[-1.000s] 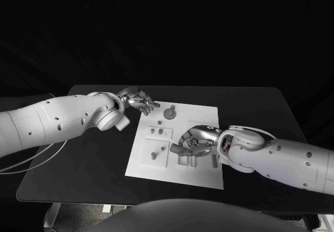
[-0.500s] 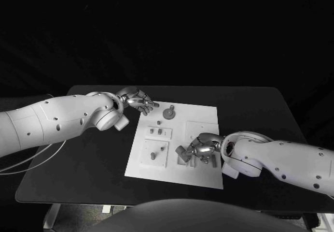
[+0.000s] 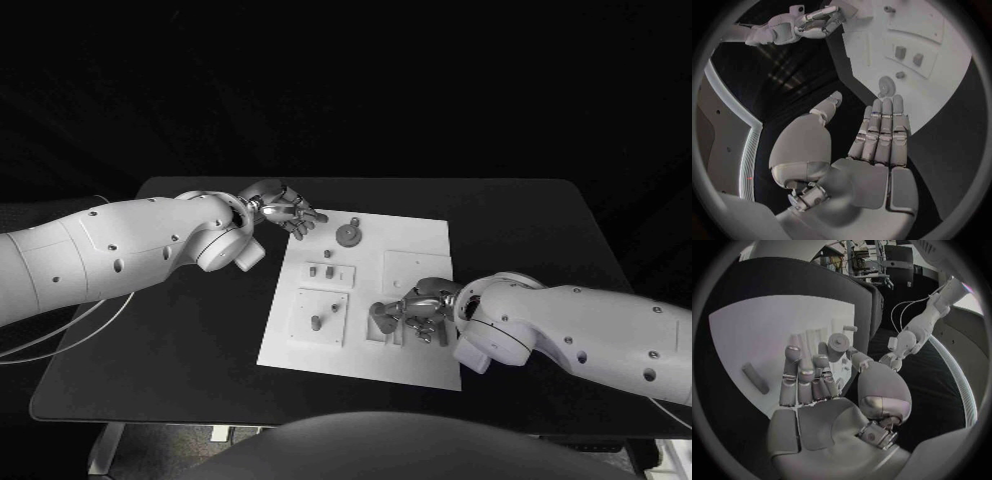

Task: Assemble the parts on the task board

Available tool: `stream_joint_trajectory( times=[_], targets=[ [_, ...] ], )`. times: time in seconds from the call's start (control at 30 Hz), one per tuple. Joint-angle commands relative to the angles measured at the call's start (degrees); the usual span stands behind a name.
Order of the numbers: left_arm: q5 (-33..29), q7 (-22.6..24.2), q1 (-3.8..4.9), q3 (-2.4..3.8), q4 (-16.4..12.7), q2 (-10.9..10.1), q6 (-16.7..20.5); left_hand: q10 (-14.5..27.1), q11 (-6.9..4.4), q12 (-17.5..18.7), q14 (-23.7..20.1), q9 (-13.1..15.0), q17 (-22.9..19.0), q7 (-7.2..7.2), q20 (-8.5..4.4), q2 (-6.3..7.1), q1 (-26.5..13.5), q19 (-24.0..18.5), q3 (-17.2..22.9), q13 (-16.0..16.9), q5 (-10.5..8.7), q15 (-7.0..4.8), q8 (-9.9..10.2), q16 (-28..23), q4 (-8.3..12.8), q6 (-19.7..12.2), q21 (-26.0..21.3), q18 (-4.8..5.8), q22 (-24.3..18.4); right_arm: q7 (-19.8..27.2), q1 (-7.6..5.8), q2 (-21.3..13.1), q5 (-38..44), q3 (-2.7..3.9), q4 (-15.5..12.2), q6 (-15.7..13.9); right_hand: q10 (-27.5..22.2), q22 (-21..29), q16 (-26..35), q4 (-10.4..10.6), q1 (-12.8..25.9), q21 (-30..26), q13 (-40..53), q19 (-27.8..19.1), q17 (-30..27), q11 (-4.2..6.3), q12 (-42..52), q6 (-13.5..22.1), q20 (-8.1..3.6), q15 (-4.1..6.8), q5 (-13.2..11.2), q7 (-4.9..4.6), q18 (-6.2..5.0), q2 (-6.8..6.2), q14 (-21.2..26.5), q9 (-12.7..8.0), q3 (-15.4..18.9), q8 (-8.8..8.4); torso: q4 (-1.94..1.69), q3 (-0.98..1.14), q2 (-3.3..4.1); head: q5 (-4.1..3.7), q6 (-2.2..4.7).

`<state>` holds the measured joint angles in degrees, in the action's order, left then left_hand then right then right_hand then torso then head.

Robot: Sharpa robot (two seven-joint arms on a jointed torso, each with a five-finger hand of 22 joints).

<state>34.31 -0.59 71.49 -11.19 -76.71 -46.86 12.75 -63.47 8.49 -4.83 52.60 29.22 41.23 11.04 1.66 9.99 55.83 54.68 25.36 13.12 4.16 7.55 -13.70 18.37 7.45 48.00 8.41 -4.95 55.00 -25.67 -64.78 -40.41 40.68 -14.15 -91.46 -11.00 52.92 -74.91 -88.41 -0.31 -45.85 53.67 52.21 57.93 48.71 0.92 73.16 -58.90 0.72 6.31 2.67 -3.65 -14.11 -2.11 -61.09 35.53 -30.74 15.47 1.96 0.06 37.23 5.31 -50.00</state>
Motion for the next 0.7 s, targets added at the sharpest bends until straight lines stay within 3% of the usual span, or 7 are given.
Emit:
stream_joint_trajectory(
  times=[0.03, 0.27, 0.7],
  targets=[
    [0.11, 0.04, 0.10, 0.01, -0.13, 0.10, 0.03, 0.34, 0.01, 0.37, -0.09, -0.06, 0.06, -0.10, 0.13, -0.31, 0.20, -0.32, -0.10, 0.07, -0.23, -0.04, -0.28, -0.35, 0.12, -0.39, -0.30, -0.87, 0.07, -3.31, 0.02, 0.05, 0.98, -0.01, 0.15, -0.42, -0.46, -0.44, -0.28, 0.35, 0.65, -0.04, 0.02, -0.23, -0.03, -0.02, 0.07, -1.03, -0.29, 0.27, 0.11, -1.47, -0.89, -0.08, 0.26, -0.04, -0.06, 0.00, 0.05, -0.05, -0.02, -0.13, 0.00],
    [0.11, -0.02, 0.12, -0.03, -0.16, 0.06, -0.02, 0.33, 0.00, 0.37, -0.09, -0.07, 0.07, -0.11, 0.13, -0.31, 0.21, -0.31, -0.10, 0.08, -0.23, -0.04, -0.30, -0.37, 0.13, -0.38, -0.31, -0.87, 0.08, -4.41, 0.02, 0.18, 1.44, -0.01, 0.50, 1.57, -0.45, -0.50, -0.40, 0.31, 1.05, 0.03, 0.03, -0.19, -0.01, 0.01, 0.14, -1.07, -0.38, 0.30, 0.11, -1.45, -0.89, -0.30, 0.23, -0.05, -0.08, 0.04, 0.00, 0.02, 0.01, -0.32, 0.00],
    [0.12, -0.08, 0.16, -0.06, -0.23, 0.06, 0.00, 0.32, 0.00, 0.37, -0.08, -0.08, 0.10, -0.12, 0.12, -0.30, 0.23, -0.31, -0.10, 0.10, -0.22, -0.04, -0.31, -0.40, 0.15, -0.38, -0.33, -0.87, 0.10, -3.89, 0.01, 1.88, 2.85, -0.01, 2.52, -0.44, -0.48, -0.58, -0.52, -0.26, 1.16, 0.13, 0.03, -0.17, 0.00, 0.00, 0.23, -0.95, -0.55, 0.32, 0.12, -1.49, -0.89, -0.48, 0.24, -0.10, -0.35, 0.03, 0.00, 0.06, 0.03, -0.31, 0.00]
  ],
)
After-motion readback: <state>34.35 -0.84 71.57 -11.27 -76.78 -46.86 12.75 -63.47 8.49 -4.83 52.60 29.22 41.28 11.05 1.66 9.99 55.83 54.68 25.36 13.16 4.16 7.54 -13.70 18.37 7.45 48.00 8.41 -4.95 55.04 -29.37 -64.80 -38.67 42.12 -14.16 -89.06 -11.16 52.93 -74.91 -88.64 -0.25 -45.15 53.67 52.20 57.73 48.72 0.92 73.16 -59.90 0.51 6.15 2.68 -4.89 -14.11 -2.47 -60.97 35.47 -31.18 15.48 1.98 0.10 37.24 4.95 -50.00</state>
